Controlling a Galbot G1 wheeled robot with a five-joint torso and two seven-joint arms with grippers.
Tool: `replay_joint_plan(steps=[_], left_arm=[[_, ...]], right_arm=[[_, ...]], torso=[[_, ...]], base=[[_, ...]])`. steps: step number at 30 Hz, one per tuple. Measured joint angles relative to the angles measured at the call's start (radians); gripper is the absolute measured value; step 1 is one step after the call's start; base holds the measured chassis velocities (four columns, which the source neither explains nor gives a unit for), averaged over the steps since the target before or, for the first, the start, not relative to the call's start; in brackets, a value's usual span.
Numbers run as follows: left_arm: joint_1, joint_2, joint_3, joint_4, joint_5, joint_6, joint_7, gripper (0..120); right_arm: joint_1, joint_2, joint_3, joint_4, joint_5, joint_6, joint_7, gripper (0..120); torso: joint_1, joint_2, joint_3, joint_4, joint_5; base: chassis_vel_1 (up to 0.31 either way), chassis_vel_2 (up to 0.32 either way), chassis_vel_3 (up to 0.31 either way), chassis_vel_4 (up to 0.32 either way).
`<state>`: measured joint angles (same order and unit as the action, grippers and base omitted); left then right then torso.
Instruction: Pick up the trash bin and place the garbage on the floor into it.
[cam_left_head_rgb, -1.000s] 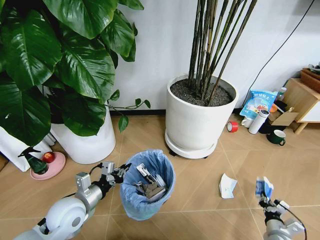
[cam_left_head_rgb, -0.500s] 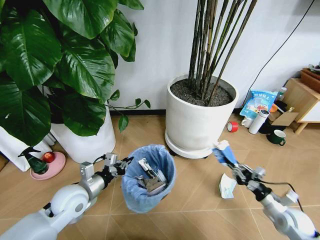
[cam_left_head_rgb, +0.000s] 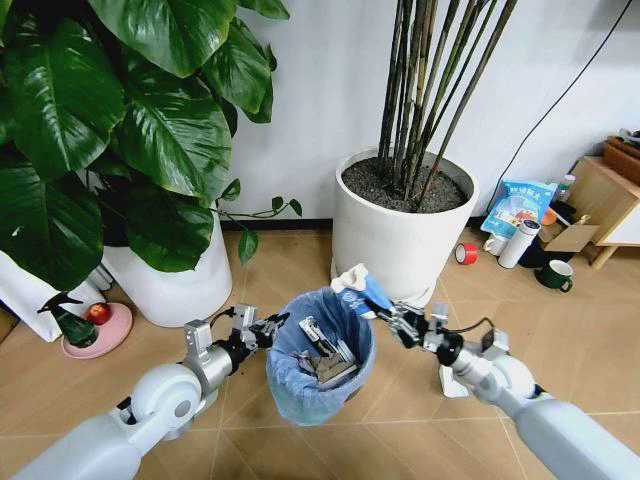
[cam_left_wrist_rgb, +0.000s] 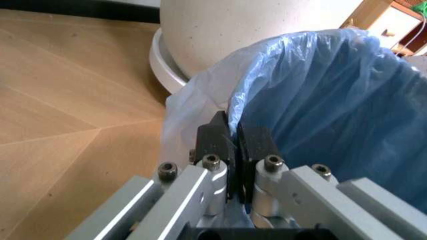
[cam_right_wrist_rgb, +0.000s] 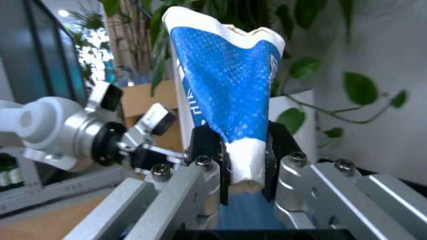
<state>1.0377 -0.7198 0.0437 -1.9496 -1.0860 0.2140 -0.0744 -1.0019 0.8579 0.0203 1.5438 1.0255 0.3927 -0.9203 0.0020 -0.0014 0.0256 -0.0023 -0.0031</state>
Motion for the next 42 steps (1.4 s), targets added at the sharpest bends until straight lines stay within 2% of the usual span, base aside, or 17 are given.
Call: replay_joint_plan(steps=[6, 13, 19, 21, 25, 26, 35, 38, 42], left_arm=[[-0.012, -0.011, 0.014, 0.006, -0.001, 0.0, -0.002, 0], [-0.015, -0.012, 0.013, 0.006, -0.002, 0.002, -0.004, 0], [-0.015, -0.012, 0.011, 0.006, -0.002, 0.005, -0.006, 0], [-0.015, -0.011, 0.011, 0.006, -0.002, 0.005, -0.006, 0], [-0.016, -0.01, 0.008, 0.007, -0.002, 0.009, -0.011, 0], [-0.016, -0.01, 0.008, 0.007, -0.002, 0.009, -0.011, 0], [-0.017, -0.005, 0.001, 0.008, 0.006, 0.021, -0.023, 0], [-0.01, -0.004, -0.005, 0.008, 0.009, 0.021, -0.024, 0], [0.009, 0.003, -0.023, 0.005, 0.016, 0.021, -0.026, 0]], right_arm=[[0.046, 0.018, -0.074, -0.012, 0.007, -0.015, -0.017, 10], [0.057, 0.006, -0.095, -0.01, 0.0, -0.026, -0.012, 11], [0.056, -0.006, -0.083, -0.009, -0.013, -0.033, -0.01, 34], [0.055, -0.009, -0.08, -0.008, -0.014, -0.034, -0.01, 36], [0.046, -0.02, -0.06, 0.001, -0.015, -0.037, -0.01, 58], [0.046, -0.02, -0.06, 0.001, -0.015, -0.037, -0.01, 58], [0.032, -0.063, -0.038, 0.025, -0.015, -0.043, -0.012, 92], [0.018, -0.071, -0.018, 0.034, -0.015, -0.043, -0.006, 98], [-0.049, -0.079, 0.064, 0.056, -0.025, -0.039, 0.073, 100]], torso=[[0.0, 0.0, 0.0, 0.0, -0.0001], [0.0, 0.0, 0.0, 0.0, 0.0], [0.0, 0.0, 0.0, 0.0, -0.0001], [0.0, 0.0, 0.0, 0.0, -0.0001], [0.0, 0.0, 0.0, 0.0, -0.0001], [0.0, 0.0, 0.0, 0.0, -0.0001], [0.0, 0.0, 0.0, 0.0, 0.0], [0.0, 0.0, 0.0, 0.0, 0.0001], [0.0, 0.0, 0.0, 0.0001, 0.0]], base=[[0.0, 0.0, 0.0, 0.0], [0.0, 0.0, 0.0, 0.0], [0.0, 0.0, 0.0, 0.0], [0.0, 0.0, 0.0, 0.0], [0.0, 0.0, 0.0, 0.0], [0.0, 0.0, 0.0, 0.0], [0.0, 0.0, 0.0, 0.0], [0.0, 0.0, 0.0, 0.0], [0.0, 0.0, 0.0, 0.0]])
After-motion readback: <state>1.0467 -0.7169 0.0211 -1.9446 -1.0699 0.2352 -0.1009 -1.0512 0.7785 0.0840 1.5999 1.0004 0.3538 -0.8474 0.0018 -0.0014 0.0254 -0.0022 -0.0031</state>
